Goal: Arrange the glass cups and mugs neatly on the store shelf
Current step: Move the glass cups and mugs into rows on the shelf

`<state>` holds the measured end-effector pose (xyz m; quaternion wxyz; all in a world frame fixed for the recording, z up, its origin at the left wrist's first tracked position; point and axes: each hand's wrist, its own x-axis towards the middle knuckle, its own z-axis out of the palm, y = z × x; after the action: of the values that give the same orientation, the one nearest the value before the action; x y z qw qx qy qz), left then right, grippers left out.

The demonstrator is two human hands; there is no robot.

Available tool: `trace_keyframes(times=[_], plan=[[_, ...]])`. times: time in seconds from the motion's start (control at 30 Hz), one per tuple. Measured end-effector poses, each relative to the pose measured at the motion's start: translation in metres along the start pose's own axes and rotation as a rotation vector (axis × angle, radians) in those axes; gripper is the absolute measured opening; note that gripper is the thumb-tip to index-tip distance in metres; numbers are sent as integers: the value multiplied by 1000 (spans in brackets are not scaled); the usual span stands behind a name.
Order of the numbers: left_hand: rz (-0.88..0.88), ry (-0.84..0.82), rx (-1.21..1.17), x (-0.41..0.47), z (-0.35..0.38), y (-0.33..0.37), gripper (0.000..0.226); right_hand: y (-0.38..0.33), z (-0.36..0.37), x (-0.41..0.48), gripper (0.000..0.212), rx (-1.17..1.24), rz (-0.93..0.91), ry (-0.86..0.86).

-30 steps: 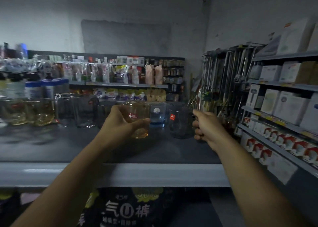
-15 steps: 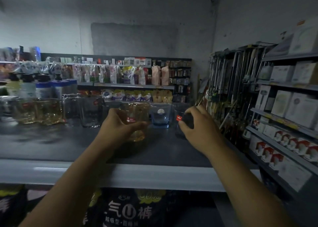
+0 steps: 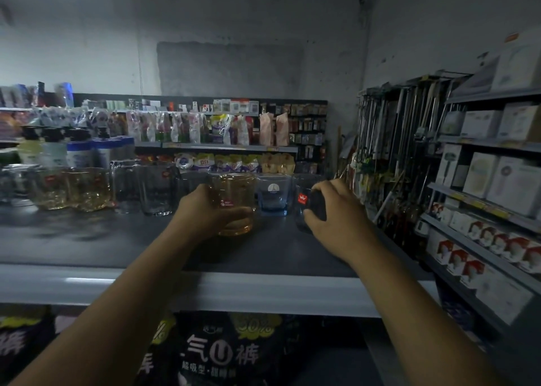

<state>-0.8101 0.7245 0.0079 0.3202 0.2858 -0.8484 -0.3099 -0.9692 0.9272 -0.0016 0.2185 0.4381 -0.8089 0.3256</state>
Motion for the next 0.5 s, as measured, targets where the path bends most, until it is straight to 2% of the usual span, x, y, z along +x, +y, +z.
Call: trace_keyframes(times=[0.03, 0.13, 0.2, 0.3, 0.43, 0.5], plan=[[12, -18, 47, 3, -1, 1, 57, 0, 0, 0, 44, 12, 1, -5], [14, -80, 160, 10, -7, 2, 90, 0, -1, 1, 42, 62, 3, -7], [38, -62, 142, 8, -14, 0, 99, 0, -1, 1, 40, 68, -3, 0], [149, 26, 112, 5, -19, -2, 84, -1, -2, 2, 35, 55, -1, 20], [247, 111, 178, 9, -11, -10, 43, -3, -2, 2, 29, 33, 2, 34], [268, 132, 180, 10, -5, -10, 41, -3, -1, 2, 30, 13, -3, 34]])
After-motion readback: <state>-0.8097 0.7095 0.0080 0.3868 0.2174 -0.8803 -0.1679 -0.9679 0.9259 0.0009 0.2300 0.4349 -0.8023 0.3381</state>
